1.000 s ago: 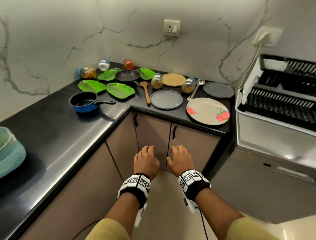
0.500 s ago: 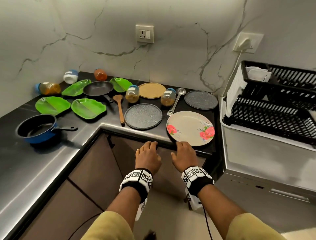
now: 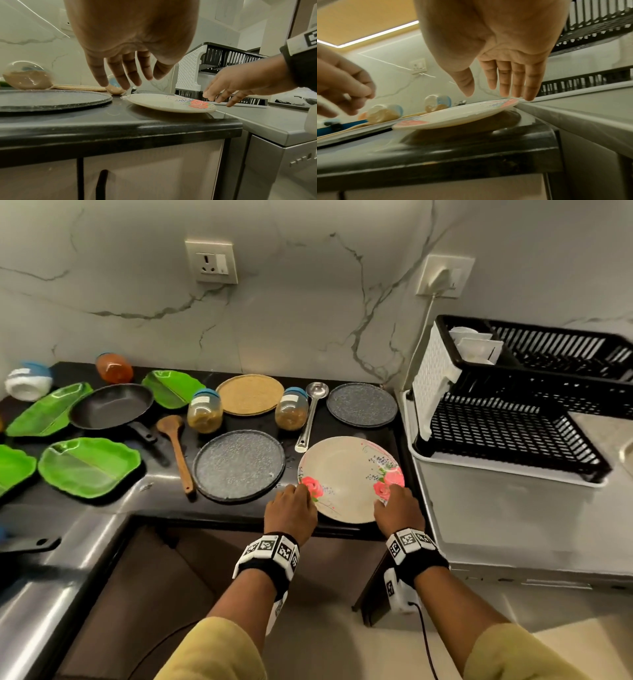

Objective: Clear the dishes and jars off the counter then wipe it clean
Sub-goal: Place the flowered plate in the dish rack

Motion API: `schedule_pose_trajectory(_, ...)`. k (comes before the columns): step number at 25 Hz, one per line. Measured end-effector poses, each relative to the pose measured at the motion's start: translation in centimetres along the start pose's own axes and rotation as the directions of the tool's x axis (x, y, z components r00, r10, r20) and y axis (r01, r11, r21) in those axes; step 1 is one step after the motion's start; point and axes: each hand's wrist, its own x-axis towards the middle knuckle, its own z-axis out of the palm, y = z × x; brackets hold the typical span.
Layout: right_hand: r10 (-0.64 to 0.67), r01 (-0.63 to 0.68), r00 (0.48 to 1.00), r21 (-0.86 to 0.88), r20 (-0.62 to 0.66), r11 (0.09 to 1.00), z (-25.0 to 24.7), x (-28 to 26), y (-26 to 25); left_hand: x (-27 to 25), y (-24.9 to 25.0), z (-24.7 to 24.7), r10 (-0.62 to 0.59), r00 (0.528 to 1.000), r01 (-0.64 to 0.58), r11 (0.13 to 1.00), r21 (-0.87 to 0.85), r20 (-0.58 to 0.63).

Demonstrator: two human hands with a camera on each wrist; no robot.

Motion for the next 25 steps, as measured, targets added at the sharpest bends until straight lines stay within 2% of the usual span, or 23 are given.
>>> schedule_pose_trajectory(4, 0.179, -0.176, 0.984, 0.159, -0.005, 0.972, 0.1, 3.2, 1.5, 2.1, 0.5, 0.7, 0.007, 1.000, -0.007, 1.000, -0.017, 0.009)
schedule_pose_trajectory(8, 0.274, -0.292, 0.956, 0.290, 0.103, 0.911, 0.3, 5.2, 2.8, 3.1, 1.9, 1.1, -0.059, 0.998, 0.059, 0.998, -0.027, 0.008)
schedule_pose_trajectory(13, 0.188, -0.264, 0.957, 0.395, 0.220, 0.880, 0.7, 8.6, 4.7, 3.7, 4.6, 0.8, -0.151, 0.988, 0.150, 0.988, -0.021, -0.026)
schedule_pose_trajectory(16, 0.128, -0.258, 0.954, 0.526, 0.270, 0.810, 0.1, 9.8, 5.1, 3.7, 6.8, 0.6, -0.211, 0.974, 0.210, 0.977, -0.021, -0.085)
schedule_pose_trajectory(19, 0.037, -0.152, 0.980, 0.618, 0.194, 0.771, -2.7, 9.3, 5.2, 3.2, 8.9, 0.5, -0.251, 0.961, 0.250, 0.968, -0.025, -0.113)
schedule_pose_trajectory(25, 0.037, -0.047, 0.999, 0.678, 0.030, 0.733, -6.9, 9.3, 9.3, 2.4, 12.3, -0.5, -0.233, 0.959, 0.226, 0.972, -0.062, -0.162)
